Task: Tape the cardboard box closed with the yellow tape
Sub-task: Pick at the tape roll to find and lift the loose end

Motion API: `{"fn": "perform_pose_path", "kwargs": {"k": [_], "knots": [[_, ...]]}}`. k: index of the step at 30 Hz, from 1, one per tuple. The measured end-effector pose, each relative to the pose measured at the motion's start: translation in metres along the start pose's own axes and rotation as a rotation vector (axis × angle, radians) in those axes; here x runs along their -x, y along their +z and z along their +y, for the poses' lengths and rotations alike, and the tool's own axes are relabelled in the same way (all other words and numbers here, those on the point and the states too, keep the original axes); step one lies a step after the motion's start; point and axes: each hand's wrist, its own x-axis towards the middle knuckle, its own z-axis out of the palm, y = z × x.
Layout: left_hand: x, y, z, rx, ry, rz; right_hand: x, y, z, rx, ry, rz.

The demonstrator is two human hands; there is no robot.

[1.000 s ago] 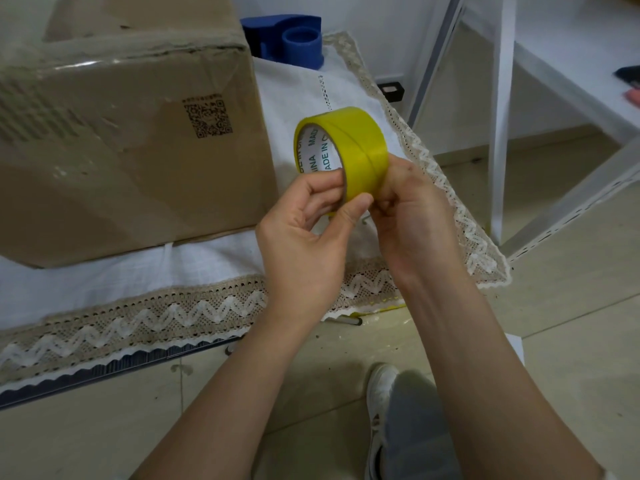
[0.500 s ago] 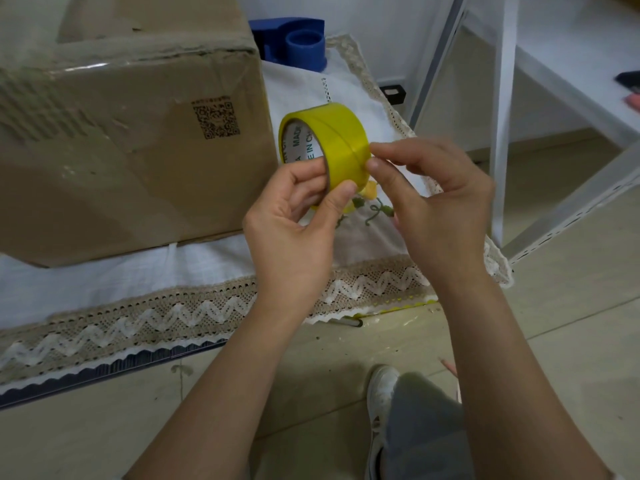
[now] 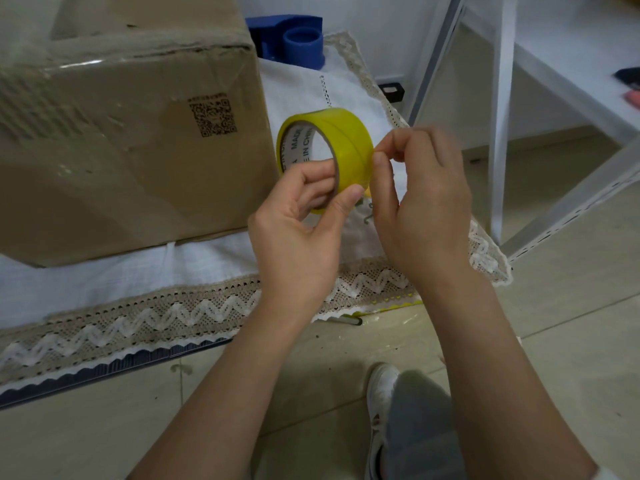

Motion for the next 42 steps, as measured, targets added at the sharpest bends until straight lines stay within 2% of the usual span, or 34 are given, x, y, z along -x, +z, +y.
{"fn": "perform_pose_path", "kwargs": {"k": [5, 9, 13, 17, 20, 22, 24, 27, 29, 36, 42], "knots": [[-0.004, -0.005, 0.002, -0.012, 0.007, -0.026, -0.003, -0.009, 0.008, -0.187, 0.067, -0.165], [-0.006, -0.009, 0.001, -0.081, 0.047, -0.077, -0.005, -0.013, 0.008, -0.139, 0.034, -0.202], [-0.004, -0.008, 0.001, -0.087, 0.062, -0.093, -0.004, -0.01, 0.004, -0.093, 0.097, -0.25], [-0.004, -0.004, 0.0, -0.041, 0.023, -0.059, -0.002, -0.008, -0.002, -0.101, 0.118, -0.273], [-0.006, -0.004, -0.001, 0.042, -0.03, -0.01, 0.0, -0.007, -0.008, -0.195, 0.122, -0.255], [-0.008, -0.004, -0.001, 0.089, -0.058, 0.002, -0.001, -0.008, -0.01, -0.326, 0.219, -0.203], [-0.009, -0.004, 0.0, 0.119, -0.074, -0.003, -0.006, -0.012, -0.013, -0.501, 0.419, -0.18], [-0.007, -0.003, 0.0, 0.113, -0.079, -0.026, -0.01, -0.014, -0.018, -0.76, 0.682, -0.276], [-0.006, -0.002, -0.001, 0.106, -0.081, -0.038, -0.01, -0.013, -0.019, -0.878, 0.792, -0.275], [-0.003, 0.0, -0.003, 0.074, -0.043, 0.012, -0.01, -0.011, -0.013, -1.129, 0.979, -0.307], [0.006, 0.008, -0.005, -0.063, 0.031, 0.035, -0.009, -0.003, -0.022, -1.109, 1.134, -0.161]]}}
